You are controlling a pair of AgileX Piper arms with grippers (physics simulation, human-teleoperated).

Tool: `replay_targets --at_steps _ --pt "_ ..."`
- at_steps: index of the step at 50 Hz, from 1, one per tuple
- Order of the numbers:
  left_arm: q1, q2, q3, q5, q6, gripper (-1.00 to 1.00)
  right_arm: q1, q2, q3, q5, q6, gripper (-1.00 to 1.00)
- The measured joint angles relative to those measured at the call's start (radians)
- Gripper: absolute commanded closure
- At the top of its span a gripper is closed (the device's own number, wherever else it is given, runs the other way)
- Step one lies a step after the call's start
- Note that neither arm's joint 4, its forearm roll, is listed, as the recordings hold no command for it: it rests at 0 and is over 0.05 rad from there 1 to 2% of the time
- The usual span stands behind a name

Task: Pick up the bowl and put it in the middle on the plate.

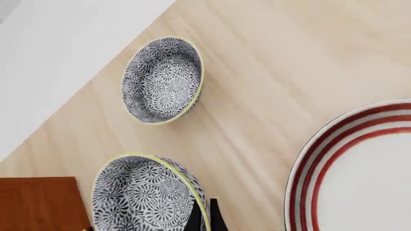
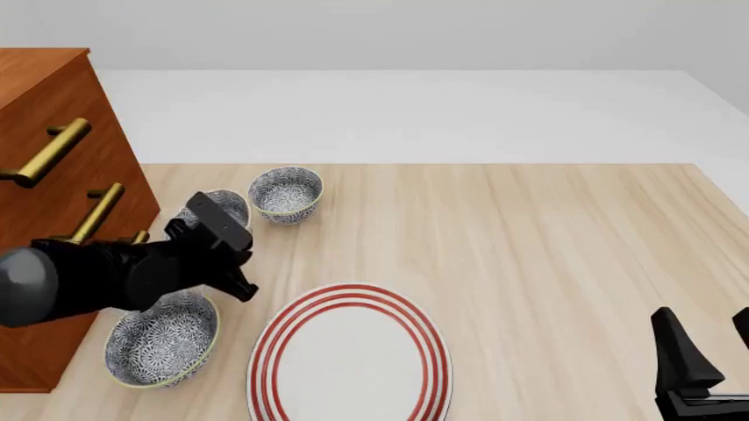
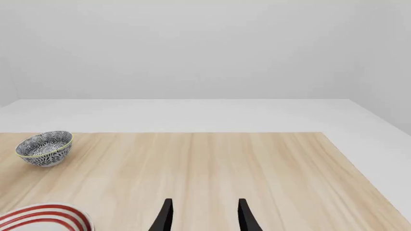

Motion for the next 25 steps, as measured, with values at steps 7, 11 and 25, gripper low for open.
replay_targets --at_steps 7,11,25 --pt "-0.025 -0.059 0.001 0.029 -0.009 1.0 0.0 0.0 0.0 0.0 0.0 -1.0" --pt "-0.04 -0.092 0.005 0.044 -0.012 1.0 0.0 0.0 0.0 0.0 0.0 -1.0" --pt "-0.091 -0.208 0.019 0.099 0.002 1.0 0.0 0.0 0.0 0.0 0.0 -1.0"
